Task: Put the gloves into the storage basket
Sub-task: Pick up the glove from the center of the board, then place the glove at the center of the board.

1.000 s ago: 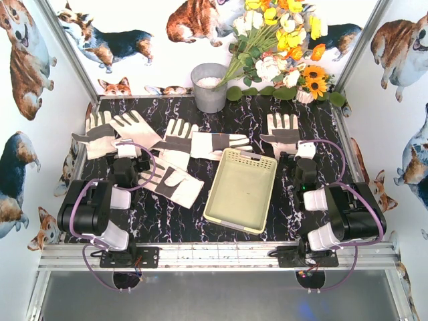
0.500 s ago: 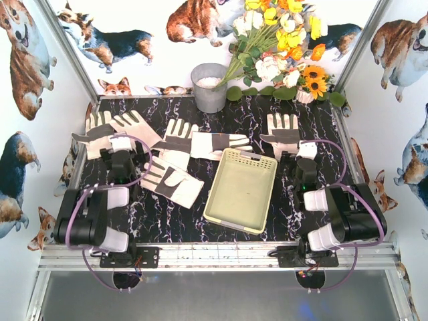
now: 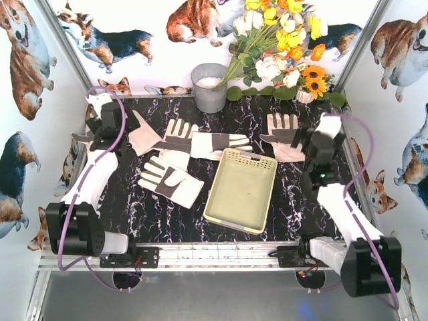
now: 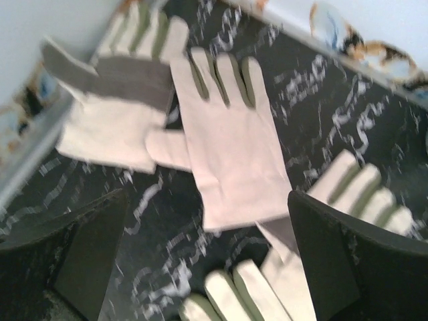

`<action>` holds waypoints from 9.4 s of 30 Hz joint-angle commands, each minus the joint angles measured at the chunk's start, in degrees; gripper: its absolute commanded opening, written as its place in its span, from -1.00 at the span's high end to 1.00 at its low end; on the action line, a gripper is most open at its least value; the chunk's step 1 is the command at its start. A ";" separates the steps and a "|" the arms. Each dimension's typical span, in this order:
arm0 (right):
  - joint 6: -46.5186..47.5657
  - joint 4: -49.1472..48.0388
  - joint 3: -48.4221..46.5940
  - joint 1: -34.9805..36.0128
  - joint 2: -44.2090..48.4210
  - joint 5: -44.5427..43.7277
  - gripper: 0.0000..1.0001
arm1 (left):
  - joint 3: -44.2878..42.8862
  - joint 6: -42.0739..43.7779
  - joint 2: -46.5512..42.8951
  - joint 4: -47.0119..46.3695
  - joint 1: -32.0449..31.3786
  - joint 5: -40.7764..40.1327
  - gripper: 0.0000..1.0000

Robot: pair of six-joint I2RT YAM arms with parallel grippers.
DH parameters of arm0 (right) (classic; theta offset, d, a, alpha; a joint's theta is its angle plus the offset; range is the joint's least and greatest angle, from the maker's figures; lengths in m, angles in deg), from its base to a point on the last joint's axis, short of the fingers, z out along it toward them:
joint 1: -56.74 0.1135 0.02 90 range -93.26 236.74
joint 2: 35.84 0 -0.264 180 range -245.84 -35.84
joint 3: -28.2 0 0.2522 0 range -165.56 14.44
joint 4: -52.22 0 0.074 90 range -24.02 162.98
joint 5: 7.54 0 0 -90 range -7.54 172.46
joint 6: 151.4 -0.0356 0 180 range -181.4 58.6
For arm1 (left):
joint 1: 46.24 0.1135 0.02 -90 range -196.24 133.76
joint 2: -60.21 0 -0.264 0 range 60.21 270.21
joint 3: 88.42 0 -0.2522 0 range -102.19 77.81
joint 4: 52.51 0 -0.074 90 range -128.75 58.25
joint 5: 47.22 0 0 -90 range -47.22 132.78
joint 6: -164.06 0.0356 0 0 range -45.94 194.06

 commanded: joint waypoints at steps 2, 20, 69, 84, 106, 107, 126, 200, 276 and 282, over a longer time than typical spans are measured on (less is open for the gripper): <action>-12.06 31.55 -14.49 -0.31 5.06 -5.56 -0.99 | -1.32 -16.10 -0.14 22.47 -1.40 8.35 -0.99; -15.55 55.26 -27.15 -1.46 11.47 36.47 -0.80 | 12.49 -34.52 -0.26 23.73 -10.79 24.97 -0.37; -9.98 55.22 -39.14 15.05 -4.22 39.21 -0.72 | 12.21 -30.97 4.11 24.47 -12.07 26.12 1.00; -2.76 39.55 -38.21 36.48 -16.90 40.05 -0.72 | 8.04 -26.16 -5.15 30.69 -12.05 39.49 1.00; -1.47 25.75 -40.97 44.44 -36.02 38.77 -0.86 | 10.68 -34.75 -9.20 20.17 -12.05 49.65 1.00; -1.19 25.07 -40.70 44.44 -36.19 38.26 -0.87 | 10.52 -34.76 -9.05 20.16 -12.12 50.03 1.00; 0.71 22.78 -47.16 46.04 -49.07 43.98 -0.59 | 8.16 -37.95 -11.56 23.24 -12.12 50.25 1.00; -39.85 7.59 -35.43 45.07 -23.29 37.70 1.00 | 21.70 -47.76 -20.98 -14.50 5.89 75.69 0.39; -57.66 69.93 -45.27 60.81 -44.06 -1.52 1.00 | 25.28 -24.92 0.86 3.42 -21.31 49.41 1.00; -56.15 68.29 -44.14 60.80 -42.21 -1.40 1.00 | 24.52 -24.90 -0.20 9.53 -21.46 43.81 1.00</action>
